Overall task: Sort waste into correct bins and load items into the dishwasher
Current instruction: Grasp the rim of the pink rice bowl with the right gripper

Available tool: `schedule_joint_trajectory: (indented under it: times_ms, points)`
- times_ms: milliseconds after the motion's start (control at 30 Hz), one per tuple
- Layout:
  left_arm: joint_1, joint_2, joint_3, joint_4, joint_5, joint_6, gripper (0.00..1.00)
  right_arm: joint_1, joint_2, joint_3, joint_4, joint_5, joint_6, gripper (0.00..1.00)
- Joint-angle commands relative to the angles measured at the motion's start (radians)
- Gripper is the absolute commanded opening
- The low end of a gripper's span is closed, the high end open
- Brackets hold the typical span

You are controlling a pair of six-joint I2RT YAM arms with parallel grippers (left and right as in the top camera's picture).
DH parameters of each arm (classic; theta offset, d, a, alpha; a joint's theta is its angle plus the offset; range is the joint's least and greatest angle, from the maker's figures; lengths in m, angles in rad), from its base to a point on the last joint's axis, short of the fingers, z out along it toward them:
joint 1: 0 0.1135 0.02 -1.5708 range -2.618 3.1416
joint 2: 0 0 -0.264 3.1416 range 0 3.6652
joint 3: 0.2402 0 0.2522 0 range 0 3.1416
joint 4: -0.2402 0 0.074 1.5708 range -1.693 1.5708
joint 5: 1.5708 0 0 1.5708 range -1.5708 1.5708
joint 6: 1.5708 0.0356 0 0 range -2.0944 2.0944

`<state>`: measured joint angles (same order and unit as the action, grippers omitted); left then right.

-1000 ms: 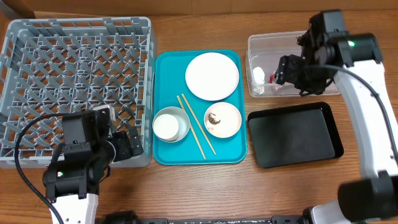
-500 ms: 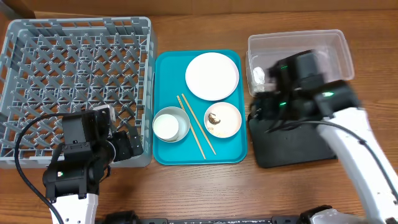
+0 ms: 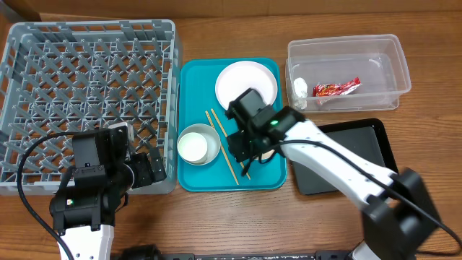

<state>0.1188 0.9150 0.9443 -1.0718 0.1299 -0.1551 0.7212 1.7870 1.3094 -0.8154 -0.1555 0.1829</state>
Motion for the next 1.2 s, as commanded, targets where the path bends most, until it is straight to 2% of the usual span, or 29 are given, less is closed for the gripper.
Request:
schedule_joint_trajectory:
  times_ms: [0,200,600,733,967,1167]
  points:
    - [0.005,0.001,0.026,-0.002,-0.006,0.001,1.00,0.008,0.048,-0.008,0.023,0.028,0.003,0.51]
    - [0.005,0.001,0.026,-0.002,-0.007,0.001,1.00,0.008,0.109,-0.008,0.048,0.032,0.003,0.43]
    - [0.005,0.001,0.026,-0.003,-0.006,0.001,1.00,0.009,0.151,-0.008,0.032,0.031,0.004,0.11]
    - [0.005,0.001,0.026,-0.005,-0.006,0.001,1.00,0.009,0.151,-0.008,0.027,0.032,0.008,0.04]
    - [0.005,0.001,0.026,-0.006,-0.006,0.001,1.00,0.009,0.140,0.031,-0.051,0.032,0.030,0.04]
    - [0.005,0.001,0.026,-0.005,-0.006,0.001,1.00,-0.001,0.043,0.124,-0.115,0.032,0.048,0.04]
